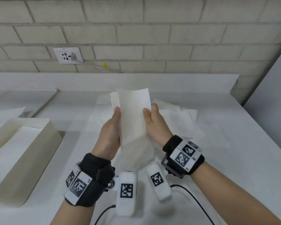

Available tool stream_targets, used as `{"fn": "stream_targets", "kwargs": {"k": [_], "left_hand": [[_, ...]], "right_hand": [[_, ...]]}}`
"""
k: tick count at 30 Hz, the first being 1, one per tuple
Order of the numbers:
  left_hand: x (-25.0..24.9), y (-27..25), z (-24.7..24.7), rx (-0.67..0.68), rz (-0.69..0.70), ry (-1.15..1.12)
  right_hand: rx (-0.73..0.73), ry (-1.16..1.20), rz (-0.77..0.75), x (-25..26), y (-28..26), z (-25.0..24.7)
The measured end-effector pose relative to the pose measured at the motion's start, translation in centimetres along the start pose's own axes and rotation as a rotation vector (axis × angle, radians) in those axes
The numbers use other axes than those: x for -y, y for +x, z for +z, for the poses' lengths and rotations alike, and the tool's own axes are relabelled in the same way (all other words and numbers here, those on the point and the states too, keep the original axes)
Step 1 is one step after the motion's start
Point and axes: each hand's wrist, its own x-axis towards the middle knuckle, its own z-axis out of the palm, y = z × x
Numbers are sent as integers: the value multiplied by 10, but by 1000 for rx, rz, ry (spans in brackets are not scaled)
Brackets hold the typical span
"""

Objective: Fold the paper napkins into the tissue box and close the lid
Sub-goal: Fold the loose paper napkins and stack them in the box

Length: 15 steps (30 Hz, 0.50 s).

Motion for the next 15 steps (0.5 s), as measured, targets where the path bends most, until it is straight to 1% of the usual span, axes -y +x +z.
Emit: {"fn": "stream_targets", "kwargs": {"k": [3,4,5,7,9,11,12,14,15], "left_hand": [[0,-8,5,71,49,151],[2,-9,7,72,60,201],[6,-7,8,49,69,237],[14,-4,6,-43,68,270],[18,-2,3,-106,40,224],[17,-3,-1,-136,17,140],[16,-3,-3,-158,1,99],[15,-2,-7,-203,-22,27],[15,-1,-9,-219,-29,3]], "right_hand": [[-55,-55,-35,-5,0,0],[-58,-50,-43,-5,-1,-1],[-43,-35,-51,-5,-1,-3],[19,-30,-75,-4,-2,-9],[46,-112,-83,-6,1,-23],[39,-225,-32,-16,13,-45],[34,-328,13,-24,21,-58],[23,-594,158,-42,37,-84],[25,-688,241,-51,42,-93]]}}
